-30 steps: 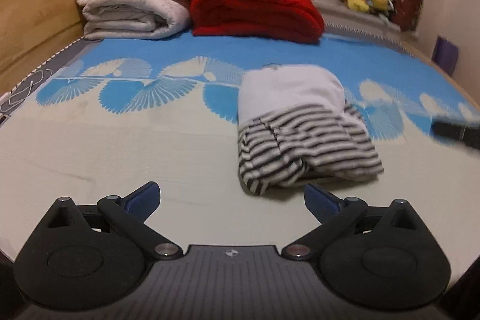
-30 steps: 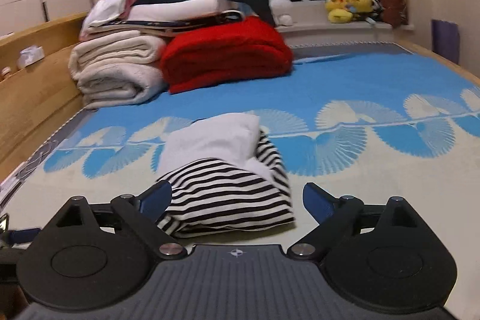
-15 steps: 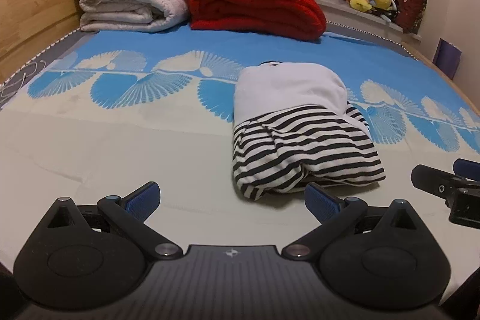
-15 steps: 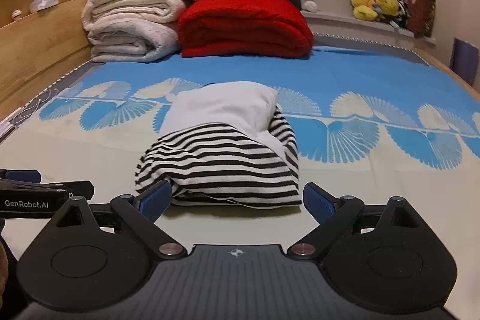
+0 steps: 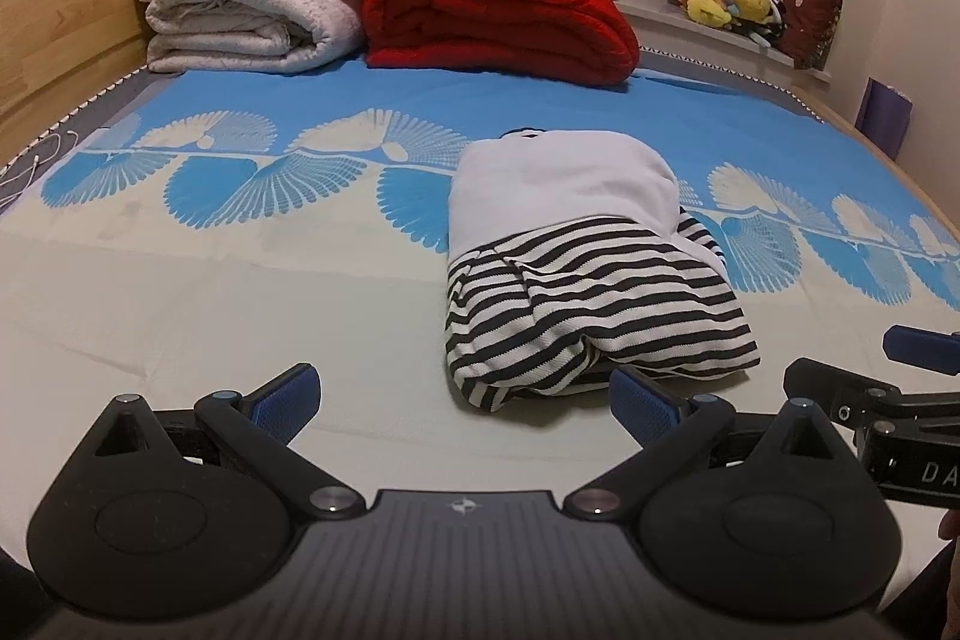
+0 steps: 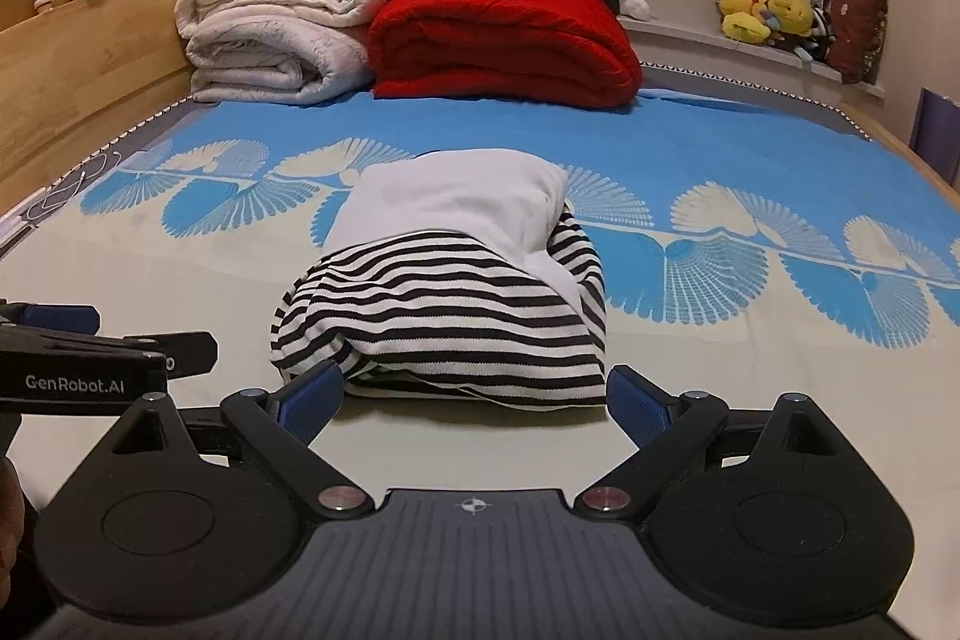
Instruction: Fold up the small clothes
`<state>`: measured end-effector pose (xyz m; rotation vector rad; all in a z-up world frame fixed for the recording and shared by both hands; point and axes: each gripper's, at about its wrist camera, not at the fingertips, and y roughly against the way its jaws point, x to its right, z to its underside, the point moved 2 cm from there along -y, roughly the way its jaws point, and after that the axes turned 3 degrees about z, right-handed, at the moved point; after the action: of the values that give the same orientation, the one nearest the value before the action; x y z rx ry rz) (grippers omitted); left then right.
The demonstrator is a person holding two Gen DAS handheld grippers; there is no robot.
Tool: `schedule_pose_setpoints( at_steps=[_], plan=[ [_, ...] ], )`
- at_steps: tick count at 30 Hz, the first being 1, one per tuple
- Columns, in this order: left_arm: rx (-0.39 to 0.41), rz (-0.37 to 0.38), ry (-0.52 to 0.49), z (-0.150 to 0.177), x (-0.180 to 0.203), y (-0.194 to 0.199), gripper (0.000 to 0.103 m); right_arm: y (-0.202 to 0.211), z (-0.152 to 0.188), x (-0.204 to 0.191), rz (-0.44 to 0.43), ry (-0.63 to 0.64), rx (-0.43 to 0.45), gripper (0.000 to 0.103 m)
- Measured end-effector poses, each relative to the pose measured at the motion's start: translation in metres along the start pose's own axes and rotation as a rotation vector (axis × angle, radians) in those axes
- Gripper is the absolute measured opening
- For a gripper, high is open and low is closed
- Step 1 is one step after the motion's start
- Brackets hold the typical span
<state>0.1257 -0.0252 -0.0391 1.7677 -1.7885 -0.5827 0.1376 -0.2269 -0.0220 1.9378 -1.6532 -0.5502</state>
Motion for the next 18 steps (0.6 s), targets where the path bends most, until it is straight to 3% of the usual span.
schedule_pose_setpoints(
  at_steps=[18],
  plan=[
    [0.0,0.011,0.002,0.0002,-0.0007,-0.0001,0.102,0.0005,-0.0005,-0.005,0.004,0.019,0.006,0.095]
  ],
)
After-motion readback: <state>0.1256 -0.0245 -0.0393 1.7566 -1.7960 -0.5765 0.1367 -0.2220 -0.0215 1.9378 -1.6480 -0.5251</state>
